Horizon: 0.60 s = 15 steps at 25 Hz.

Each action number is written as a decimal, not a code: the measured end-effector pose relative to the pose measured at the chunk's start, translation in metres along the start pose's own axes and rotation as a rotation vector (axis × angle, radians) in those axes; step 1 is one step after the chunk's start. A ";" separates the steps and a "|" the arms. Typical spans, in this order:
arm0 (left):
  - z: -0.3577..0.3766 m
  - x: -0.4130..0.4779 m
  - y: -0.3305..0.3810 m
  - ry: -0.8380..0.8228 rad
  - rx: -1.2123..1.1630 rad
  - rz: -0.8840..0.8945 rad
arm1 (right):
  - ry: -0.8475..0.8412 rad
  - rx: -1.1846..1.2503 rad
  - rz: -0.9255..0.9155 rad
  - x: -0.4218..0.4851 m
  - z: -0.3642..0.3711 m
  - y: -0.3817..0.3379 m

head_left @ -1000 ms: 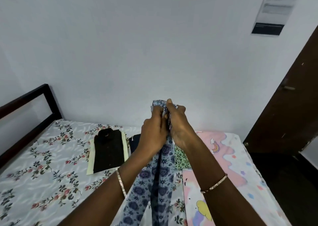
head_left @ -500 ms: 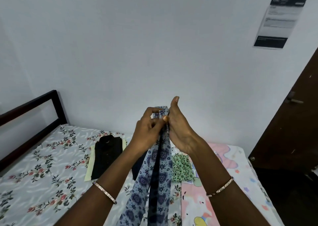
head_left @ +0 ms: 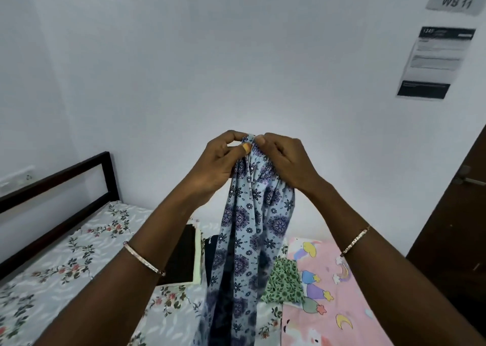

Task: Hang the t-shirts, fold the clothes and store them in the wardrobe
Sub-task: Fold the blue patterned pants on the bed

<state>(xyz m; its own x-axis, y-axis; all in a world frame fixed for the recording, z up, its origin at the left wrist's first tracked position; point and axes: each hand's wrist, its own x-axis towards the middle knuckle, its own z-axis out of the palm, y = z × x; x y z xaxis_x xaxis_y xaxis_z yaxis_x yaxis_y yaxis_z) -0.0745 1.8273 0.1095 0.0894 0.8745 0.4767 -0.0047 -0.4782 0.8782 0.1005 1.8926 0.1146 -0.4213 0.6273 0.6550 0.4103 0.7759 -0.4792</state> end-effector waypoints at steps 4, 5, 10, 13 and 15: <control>-0.002 0.007 0.006 0.097 -0.008 0.036 | 0.080 -0.372 -0.197 0.038 -0.021 -0.017; -0.001 0.007 0.003 0.111 -0.012 0.048 | 0.100 -0.452 -0.230 0.048 -0.028 -0.022; 0.007 -0.008 -0.027 0.106 0.098 0.023 | 0.191 -0.578 -0.283 0.086 -0.057 -0.047; 0.008 -0.005 -0.058 0.068 0.086 -0.091 | 0.182 -0.613 -0.292 0.103 -0.073 -0.054; 0.008 -0.003 -0.068 0.037 0.033 -0.152 | 0.174 -0.590 -0.314 0.111 -0.080 -0.056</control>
<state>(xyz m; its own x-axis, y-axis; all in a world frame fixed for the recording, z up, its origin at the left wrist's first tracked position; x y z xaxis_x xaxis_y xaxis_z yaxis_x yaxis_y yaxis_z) -0.0669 1.8569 0.0483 0.0501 0.9392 0.3397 0.0391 -0.3417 0.9390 0.0953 1.9132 0.2611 -0.4762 0.3206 0.8188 0.6825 0.7219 0.1143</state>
